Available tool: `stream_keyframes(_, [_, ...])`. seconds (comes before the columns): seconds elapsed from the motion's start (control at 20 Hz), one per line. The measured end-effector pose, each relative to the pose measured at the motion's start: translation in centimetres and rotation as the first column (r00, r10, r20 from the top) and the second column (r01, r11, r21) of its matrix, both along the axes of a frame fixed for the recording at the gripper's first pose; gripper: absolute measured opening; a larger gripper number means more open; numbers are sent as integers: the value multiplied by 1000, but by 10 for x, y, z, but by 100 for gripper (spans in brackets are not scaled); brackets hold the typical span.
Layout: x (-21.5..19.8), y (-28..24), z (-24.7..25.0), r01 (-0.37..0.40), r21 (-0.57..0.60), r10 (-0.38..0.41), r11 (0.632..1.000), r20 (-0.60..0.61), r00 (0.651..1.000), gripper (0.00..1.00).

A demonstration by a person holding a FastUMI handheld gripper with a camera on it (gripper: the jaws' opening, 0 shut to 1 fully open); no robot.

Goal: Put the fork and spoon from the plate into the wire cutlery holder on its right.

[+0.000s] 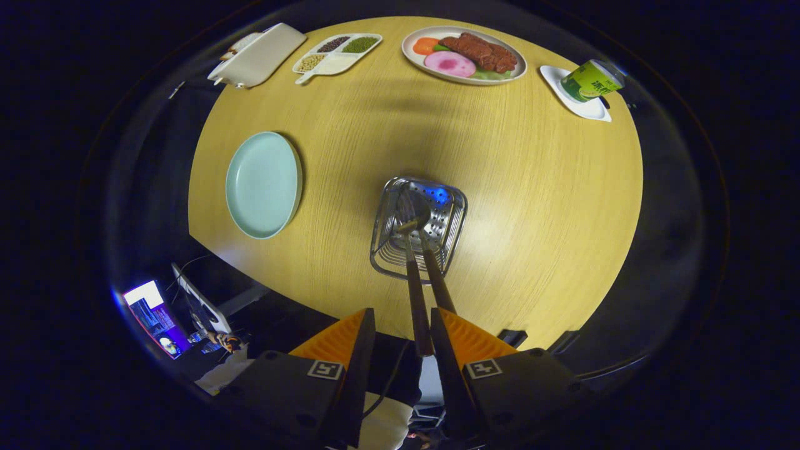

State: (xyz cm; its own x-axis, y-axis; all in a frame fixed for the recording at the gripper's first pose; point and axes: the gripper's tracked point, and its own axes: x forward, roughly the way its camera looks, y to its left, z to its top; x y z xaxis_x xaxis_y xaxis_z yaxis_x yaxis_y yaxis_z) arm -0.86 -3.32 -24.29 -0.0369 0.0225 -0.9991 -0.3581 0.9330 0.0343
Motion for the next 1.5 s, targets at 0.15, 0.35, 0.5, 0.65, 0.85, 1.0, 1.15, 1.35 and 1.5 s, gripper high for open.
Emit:
stream_keyframes(0.15, [-10,13,17,22,96,-28,995,65,997,80])
stream_keyframes(0.35, [-7,14,44,19,171,-61,985,248,967,99])
stream_keyframes(0.5, [12,21,77,-12,226,-89,974,431,898,99])
stream_keyframes(0.65, [21,21,107,-17,254,-141,967,592,794,99])
stream_keyframes(0.85, [27,22,151,-66,277,-181,958,769,613,99])
stream_keyframes(1.0, [31,19,177,-82,287,-209,955,838,505,100])
stream_keyframes(1.15, [33,19,199,-105,325,-254,940,871,420,100])
stream_keyframes(1.35, [35,18,218,-144,385,-315,911,879,359,99])
stream_keyframes(1.5, [36,16,231,-184,404,-339,896,891,303,99])
